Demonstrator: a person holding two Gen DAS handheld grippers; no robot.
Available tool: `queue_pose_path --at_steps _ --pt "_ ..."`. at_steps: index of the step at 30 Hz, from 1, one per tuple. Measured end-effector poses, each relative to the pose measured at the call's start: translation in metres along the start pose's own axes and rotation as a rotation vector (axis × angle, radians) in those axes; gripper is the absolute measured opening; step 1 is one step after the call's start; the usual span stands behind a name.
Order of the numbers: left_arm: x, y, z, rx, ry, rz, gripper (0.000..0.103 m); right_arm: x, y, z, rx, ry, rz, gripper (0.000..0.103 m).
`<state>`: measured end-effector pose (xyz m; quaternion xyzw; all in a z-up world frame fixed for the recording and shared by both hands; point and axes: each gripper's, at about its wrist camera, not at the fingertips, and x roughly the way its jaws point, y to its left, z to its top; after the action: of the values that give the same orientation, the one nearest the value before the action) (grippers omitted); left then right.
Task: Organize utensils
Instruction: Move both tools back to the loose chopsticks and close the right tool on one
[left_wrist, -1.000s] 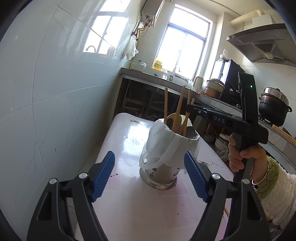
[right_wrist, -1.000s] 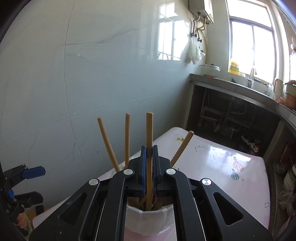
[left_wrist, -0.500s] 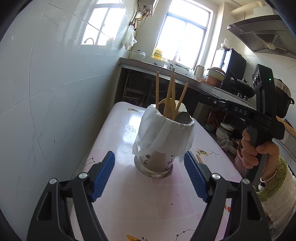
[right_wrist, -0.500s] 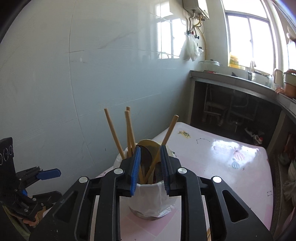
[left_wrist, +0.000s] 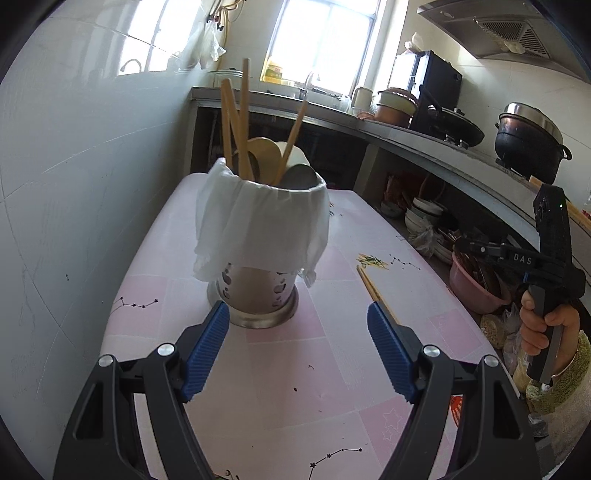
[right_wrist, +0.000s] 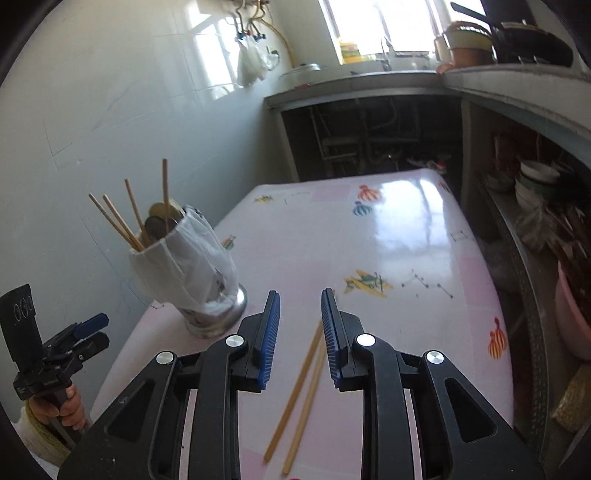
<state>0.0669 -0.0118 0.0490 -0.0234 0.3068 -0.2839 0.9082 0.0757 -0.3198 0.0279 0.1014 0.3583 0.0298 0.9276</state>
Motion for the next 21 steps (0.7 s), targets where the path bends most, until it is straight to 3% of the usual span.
queue_pose_path --at_steps 4,9,15,21 --pt "0.018 -0.017 -0.003 0.047 0.06 0.014 0.075 0.027 -0.012 -0.034 0.051 0.113 0.001 0.024" --pt "0.04 -0.03 -0.008 0.077 0.151 0.054 0.075 0.063 -0.006 -0.059 0.019 0.222 -0.016 0.023" --pt "0.062 -0.04 -0.009 0.098 0.224 0.059 0.075 0.086 0.001 -0.067 -0.045 0.274 -0.051 0.014" --pt "0.082 -0.059 -0.005 0.134 0.259 0.034 0.075 0.086 -0.004 -0.069 -0.047 0.267 -0.053 0.007"
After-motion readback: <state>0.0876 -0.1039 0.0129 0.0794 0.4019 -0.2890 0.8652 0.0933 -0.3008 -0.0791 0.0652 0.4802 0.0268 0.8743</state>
